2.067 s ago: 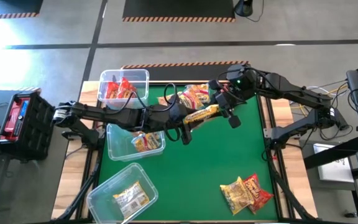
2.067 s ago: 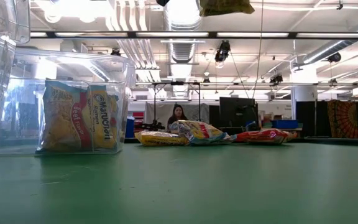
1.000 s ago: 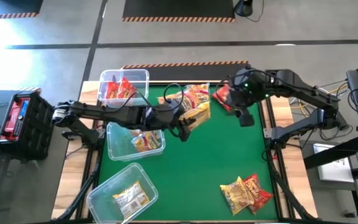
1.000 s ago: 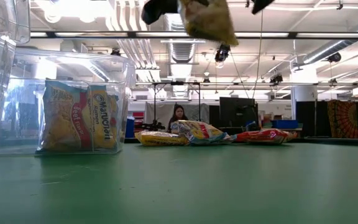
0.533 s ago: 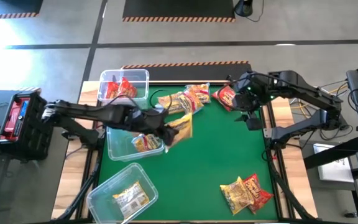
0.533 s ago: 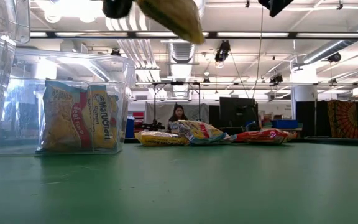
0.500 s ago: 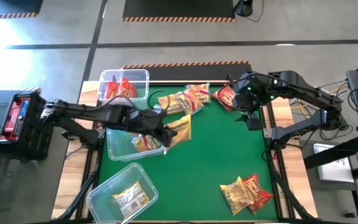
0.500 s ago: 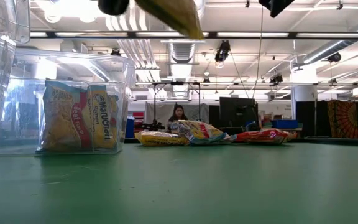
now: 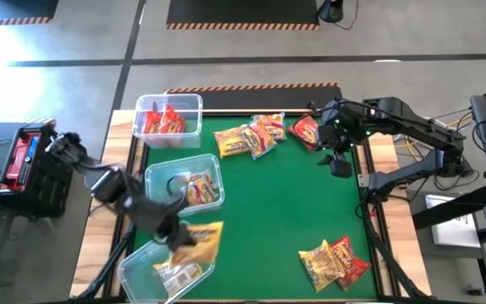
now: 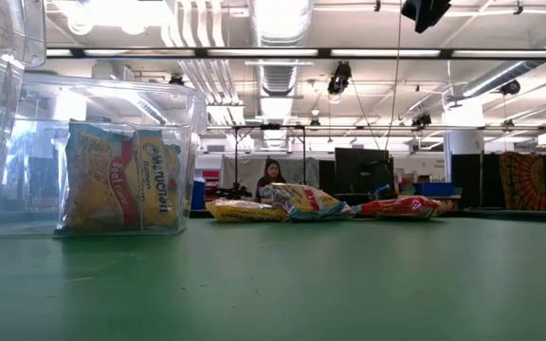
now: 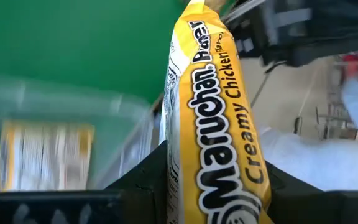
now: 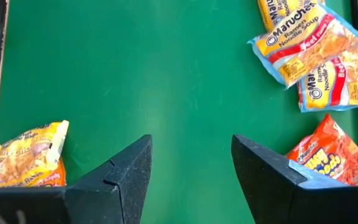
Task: Sort Maruchan noodles
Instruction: Put the middle yellow noodle pack into the bottom transparent bin
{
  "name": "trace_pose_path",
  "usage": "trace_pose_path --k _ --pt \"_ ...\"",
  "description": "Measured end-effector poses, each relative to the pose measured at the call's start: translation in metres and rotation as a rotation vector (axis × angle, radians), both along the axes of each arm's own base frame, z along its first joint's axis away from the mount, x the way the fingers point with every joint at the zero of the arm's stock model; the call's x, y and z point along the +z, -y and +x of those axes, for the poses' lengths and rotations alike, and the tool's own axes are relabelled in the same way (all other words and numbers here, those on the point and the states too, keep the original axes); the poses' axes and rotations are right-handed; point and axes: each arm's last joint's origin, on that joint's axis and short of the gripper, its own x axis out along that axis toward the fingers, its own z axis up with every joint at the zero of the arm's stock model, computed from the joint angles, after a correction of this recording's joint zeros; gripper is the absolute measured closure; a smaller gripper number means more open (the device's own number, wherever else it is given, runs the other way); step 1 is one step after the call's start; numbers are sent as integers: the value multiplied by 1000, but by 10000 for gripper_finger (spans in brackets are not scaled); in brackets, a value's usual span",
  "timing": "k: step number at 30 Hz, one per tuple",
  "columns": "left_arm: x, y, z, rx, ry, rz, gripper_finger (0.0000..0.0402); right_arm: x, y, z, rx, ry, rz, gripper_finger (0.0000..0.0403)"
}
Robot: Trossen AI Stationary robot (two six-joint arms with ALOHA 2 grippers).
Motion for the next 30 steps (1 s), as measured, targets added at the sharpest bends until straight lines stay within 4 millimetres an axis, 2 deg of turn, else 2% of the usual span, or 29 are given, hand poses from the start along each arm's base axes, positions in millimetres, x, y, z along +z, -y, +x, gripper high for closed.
trace_pose_path --k 6,12,20,27,30 --pt "-7 32 -36 17 -315 -207 287 2 1 3 -40 34 11 195" --pt "-16 42 -65 76 -509 -176 286 2 1 4 -54 32 19 195" --pt "-40 49 -66 20 -559 -20 286 2 1 3 -85 27 25 195" --pt "-73 51 -71 -54 -753 9 285 2 7 1 -320 -4 -88 195" --pt "-83 52 -71 -90 -760 17 285 1 9 2 -361 -9 -127 195"
